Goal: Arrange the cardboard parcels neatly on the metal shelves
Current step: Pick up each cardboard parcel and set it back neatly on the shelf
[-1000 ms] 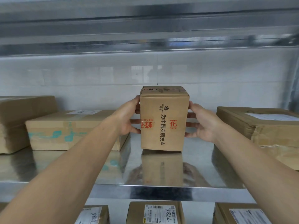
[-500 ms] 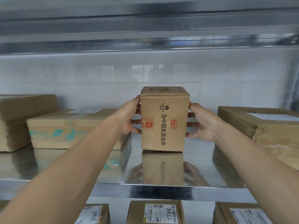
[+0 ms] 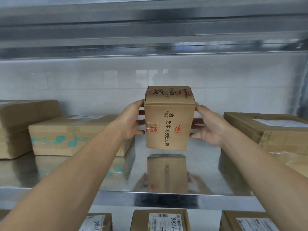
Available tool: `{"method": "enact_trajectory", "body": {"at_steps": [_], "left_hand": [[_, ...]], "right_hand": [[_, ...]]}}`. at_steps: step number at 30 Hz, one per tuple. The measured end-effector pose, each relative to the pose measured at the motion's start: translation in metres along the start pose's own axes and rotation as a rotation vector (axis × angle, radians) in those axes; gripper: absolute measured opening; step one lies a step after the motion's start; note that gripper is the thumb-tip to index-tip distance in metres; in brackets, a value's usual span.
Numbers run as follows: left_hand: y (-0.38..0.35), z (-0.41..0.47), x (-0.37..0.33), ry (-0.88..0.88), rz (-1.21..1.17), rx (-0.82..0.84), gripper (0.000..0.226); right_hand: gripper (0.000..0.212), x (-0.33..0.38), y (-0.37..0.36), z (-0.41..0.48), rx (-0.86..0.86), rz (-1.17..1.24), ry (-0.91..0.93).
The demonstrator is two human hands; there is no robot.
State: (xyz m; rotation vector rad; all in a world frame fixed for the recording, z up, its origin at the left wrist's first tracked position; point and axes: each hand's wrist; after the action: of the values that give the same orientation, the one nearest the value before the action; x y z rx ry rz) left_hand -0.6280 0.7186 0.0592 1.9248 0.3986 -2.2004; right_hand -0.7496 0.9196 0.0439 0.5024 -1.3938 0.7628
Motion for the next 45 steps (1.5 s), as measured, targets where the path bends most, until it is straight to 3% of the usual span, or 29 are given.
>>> {"method": "enact_trajectory", "body": {"at_steps": [9,25,33,38,45], "left_hand": [[0.003,-0.002,-0.001,0.004,-0.007,-0.015,0.024],[0.0,-0.007,0.005,0.074,0.022,-0.037,0.048],[-0.01,-0.01,0.013,0.144,0.133,-0.014,0.053],[-0.016,-0.005,0.021,0.2,0.232,0.007,0.042],[-0.015,0.009,0.032,0.277,0.299,0.054,0.03]], "right_hand": [[0.032,0.001,-0.004,-0.006,0.013,0.053,0.018],[0.051,-0.002,-0.005,-0.006,-0.061,0.065,-0.002],[0.039,-0.009,-0.002,-0.006,-0.061,-0.07,-0.095],[0.027,-0.012,0.006,-0.005,0.009,-0.125,-0.162],[0.017,-0.013,0.012,-0.008,-0.025,-0.169,-0.268]]}}
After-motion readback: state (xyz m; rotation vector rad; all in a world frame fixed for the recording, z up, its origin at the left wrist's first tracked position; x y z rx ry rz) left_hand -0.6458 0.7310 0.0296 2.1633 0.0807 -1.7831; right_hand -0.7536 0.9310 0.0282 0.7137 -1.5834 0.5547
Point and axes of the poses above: each hand's wrist, its own z-axis towards the middle knuckle, its own y-axis out of the back of the hand, x = y × z, and after that the axes turned 14 degrees about x, right-handed
